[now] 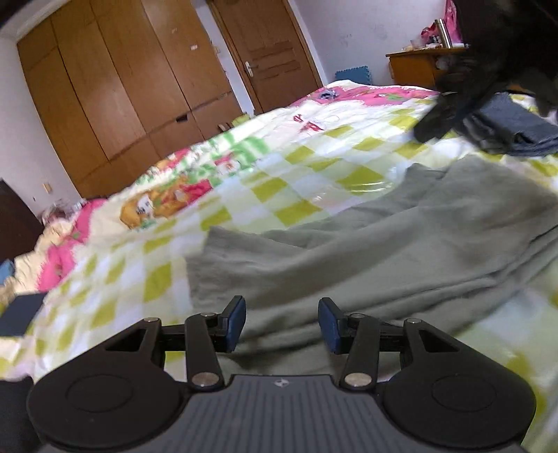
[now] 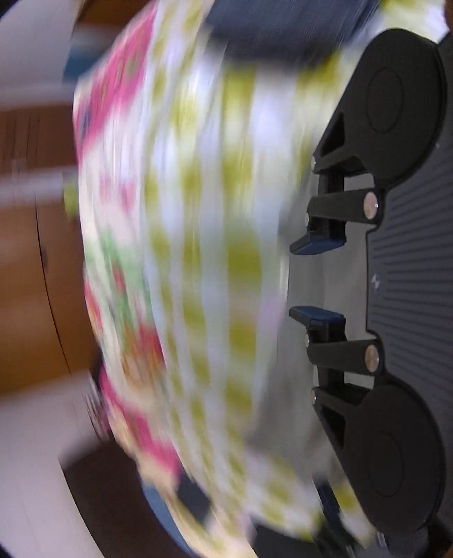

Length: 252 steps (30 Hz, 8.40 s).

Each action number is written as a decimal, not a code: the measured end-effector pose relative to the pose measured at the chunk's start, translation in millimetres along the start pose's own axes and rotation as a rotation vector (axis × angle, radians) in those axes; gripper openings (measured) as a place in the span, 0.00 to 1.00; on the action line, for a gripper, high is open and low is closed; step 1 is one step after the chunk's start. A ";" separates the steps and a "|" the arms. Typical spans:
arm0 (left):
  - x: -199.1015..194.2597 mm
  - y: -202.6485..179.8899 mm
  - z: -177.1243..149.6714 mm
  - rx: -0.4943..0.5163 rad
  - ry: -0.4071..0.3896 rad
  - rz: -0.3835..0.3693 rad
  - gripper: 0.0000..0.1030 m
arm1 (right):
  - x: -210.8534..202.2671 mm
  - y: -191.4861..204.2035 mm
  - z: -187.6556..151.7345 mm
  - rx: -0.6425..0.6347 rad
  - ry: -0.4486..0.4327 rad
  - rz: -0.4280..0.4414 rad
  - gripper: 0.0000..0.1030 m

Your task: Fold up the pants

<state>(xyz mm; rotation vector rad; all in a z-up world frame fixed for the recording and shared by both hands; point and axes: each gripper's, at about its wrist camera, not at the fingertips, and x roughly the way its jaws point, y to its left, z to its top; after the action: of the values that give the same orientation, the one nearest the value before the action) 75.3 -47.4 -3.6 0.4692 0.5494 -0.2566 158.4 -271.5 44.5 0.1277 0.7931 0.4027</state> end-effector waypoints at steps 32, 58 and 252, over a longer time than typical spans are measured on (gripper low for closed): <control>-12.9 -1.3 -16.2 -0.059 0.012 -0.064 0.58 | 96.4 91.2 66.7 -0.409 0.080 0.225 0.35; 15.7 -41.4 1.6 0.109 0.141 -0.050 0.63 | -40.4 -84.6 -114.6 0.238 0.094 -0.176 0.53; 49.3 108.3 -8.6 -0.085 0.273 -0.072 0.52 | 99.7 -25.7 0.9 0.395 0.120 0.243 0.49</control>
<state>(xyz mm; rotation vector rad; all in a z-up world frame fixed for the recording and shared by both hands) 150.6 45.0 1.3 0.4050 0.8418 -0.2385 229.7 -255.3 -28.0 0.5773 0.9733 0.4816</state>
